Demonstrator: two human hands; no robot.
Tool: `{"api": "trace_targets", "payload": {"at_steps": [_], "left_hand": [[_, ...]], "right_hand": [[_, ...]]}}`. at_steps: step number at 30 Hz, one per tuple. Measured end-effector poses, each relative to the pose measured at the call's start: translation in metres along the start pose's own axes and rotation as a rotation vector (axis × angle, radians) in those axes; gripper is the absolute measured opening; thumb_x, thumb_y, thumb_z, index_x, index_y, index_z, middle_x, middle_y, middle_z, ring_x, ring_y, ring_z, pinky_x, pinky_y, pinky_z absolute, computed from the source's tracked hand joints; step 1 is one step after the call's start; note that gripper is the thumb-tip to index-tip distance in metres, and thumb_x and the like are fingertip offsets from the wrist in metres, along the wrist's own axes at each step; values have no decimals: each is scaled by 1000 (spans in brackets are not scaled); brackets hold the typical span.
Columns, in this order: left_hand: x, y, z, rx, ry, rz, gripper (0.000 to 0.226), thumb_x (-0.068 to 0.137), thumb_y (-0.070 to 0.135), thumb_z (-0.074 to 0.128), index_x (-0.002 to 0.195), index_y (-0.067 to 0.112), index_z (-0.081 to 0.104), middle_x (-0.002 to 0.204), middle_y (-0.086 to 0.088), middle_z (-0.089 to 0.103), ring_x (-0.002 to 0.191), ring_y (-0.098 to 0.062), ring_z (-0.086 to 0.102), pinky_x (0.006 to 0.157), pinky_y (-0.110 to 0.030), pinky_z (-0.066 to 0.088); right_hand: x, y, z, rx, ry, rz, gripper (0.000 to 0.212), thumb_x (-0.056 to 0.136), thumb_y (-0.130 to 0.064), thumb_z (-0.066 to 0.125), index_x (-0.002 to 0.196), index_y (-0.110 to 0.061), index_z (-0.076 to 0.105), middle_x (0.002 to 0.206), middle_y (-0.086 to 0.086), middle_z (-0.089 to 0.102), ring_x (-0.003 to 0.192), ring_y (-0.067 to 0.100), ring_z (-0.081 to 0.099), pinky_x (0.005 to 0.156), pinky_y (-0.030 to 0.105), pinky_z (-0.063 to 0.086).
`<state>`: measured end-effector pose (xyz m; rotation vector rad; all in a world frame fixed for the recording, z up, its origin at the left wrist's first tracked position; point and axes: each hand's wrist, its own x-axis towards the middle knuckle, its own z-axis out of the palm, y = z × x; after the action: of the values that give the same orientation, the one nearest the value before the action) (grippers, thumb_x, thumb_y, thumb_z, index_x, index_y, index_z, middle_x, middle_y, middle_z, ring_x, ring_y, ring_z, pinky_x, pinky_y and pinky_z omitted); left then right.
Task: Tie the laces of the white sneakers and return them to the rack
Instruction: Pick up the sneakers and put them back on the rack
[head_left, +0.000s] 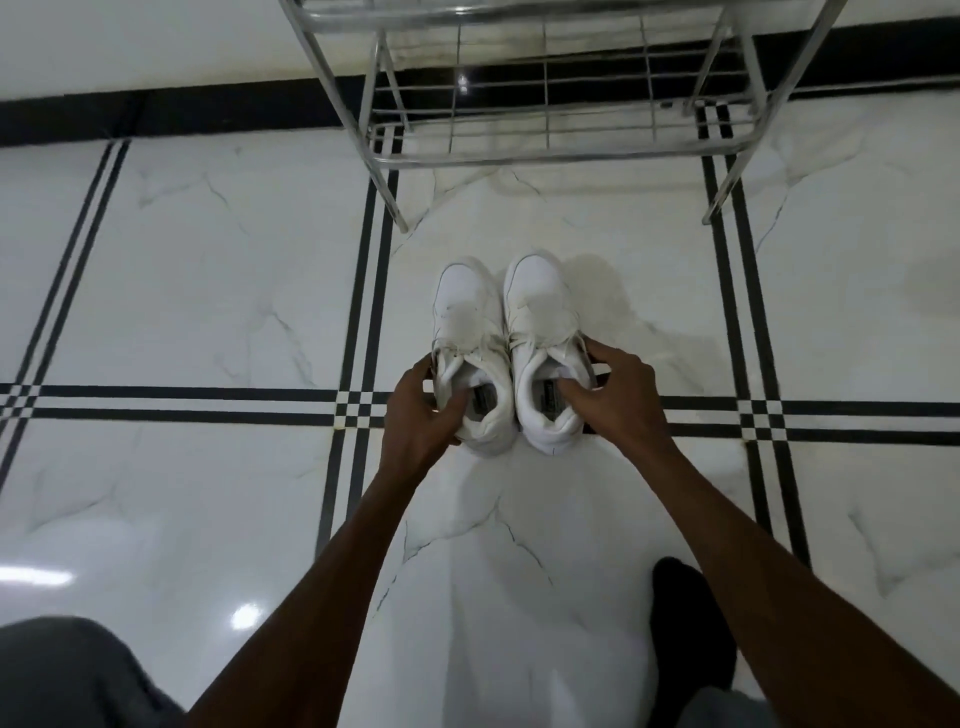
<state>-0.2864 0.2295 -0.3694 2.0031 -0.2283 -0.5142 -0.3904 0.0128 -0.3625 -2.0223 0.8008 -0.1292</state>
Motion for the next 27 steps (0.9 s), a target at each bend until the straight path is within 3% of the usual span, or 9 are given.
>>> {"api": "trace_targets", "payload": {"at_steps": [4, 7, 9, 11, 15, 18, 21, 25, 27], "left_hand": [[-22, 81, -19, 44, -3, -26, 48, 89, 27, 73, 133, 36, 54, 113, 20, 64, 93, -19, 72, 62, -42, 64], [-38, 155, -39, 76, -12, -46, 56, 88, 33, 73, 140, 26, 54, 119, 13, 66, 78, -13, 74, 62, -45, 65], [-49, 211, -52, 93, -32, -59, 52, 88, 32, 73, 137, 29, 56, 119, 13, 67, 74, -12, 75, 61, -47, 64], [-60, 258, -62, 83, -50, -53, 45, 89, 23, 73, 129, 36, 57, 111, 23, 67, 83, -14, 75, 62, -46, 65], [-63, 347, -76, 114, -63, -64, 48, 88, 17, 73, 129, 38, 57, 107, 29, 66, 89, -12, 73, 62, -45, 65], [-55, 400, -80, 132, -72, -39, 50, 89, 15, 72, 133, 34, 56, 111, 30, 62, 98, -7, 68, 71, -30, 63], [-27, 436, -80, 143, -66, 23, 51, 90, 12, 72, 138, 22, 57, 113, 29, 60, 101, -4, 66, 73, -11, 54], [37, 458, -79, 169, -68, 25, 54, 90, 18, 72, 142, 18, 55, 117, 11, 66, 101, -15, 68, 72, -23, 60], [74, 458, -78, 153, -69, -4, 57, 89, 17, 74, 143, 17, 53, 112, 12, 64, 100, -22, 69, 70, -42, 64]], "right_hand": [[-17, -53, -58, 14, -23, 16, 57, 76, -36, 75, 130, -24, 64, 112, 0, 75, 97, 15, 72, 81, 39, 62], [-32, -106, -112, 38, -35, 46, 53, 76, -40, 73, 126, -27, 66, 105, -3, 75, 90, 13, 72, 74, 40, 63], [-39, -144, -153, 43, -41, 62, 55, 75, -42, 71, 128, -27, 65, 105, -4, 75, 91, 12, 72, 80, 39, 61], [-45, -174, -185, 56, -58, 75, 62, 75, -42, 71, 134, -25, 62, 114, -3, 74, 98, 12, 70, 85, 35, 60], [-39, -232, -251, 62, -78, 95, 67, 79, -32, 76, 141, -19, 56, 124, 2, 70, 103, 14, 69, 82, 22, 56], [-24, -270, -293, 41, -71, 75, 70, 77, -38, 74, 141, -22, 55, 124, 1, 71, 103, 13, 70, 88, 32, 59], [4, -292, -314, 57, -67, 74, 67, 80, -29, 75, 142, -18, 55, 124, 2, 71, 101, 11, 69, 85, 22, 56], [59, -303, -316, 37, -51, 65, 68, 78, -40, 70, 142, -23, 54, 123, -1, 71, 100, 12, 69, 87, 34, 59], [93, -306, -308, 47, -51, 48, 64, 80, -32, 72, 140, -16, 56, 123, 3, 71, 108, 16, 68, 90, 22, 55]]}}
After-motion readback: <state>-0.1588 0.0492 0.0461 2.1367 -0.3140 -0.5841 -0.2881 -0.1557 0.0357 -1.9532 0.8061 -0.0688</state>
